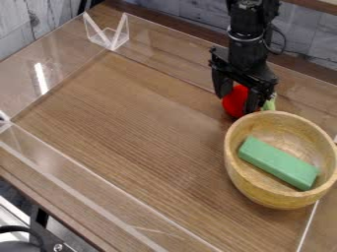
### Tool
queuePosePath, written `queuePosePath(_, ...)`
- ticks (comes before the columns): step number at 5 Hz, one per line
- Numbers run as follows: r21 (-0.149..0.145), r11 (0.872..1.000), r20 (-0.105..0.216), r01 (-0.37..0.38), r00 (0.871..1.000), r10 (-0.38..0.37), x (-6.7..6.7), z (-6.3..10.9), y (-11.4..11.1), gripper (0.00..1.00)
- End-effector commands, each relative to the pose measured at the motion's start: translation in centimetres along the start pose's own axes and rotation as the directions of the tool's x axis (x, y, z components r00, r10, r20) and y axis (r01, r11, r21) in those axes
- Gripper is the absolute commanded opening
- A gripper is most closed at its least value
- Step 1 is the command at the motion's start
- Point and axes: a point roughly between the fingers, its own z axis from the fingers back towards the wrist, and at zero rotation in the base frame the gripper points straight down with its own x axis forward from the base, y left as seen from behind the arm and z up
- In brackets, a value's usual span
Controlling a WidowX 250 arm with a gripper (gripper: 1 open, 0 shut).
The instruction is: Move the red fruit to the left side of the table
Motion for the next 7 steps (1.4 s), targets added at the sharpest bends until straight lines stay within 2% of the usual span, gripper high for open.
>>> queuePosePath(1,0.013,1.000,0.041,0.016,0.999,-0.017,0.7,1.1,-0.2,1.00)
queuePosePath(7,0.044,0.999,0.106,0.019,0.994,-0.024,0.8,3.0,-0.3,1.00)
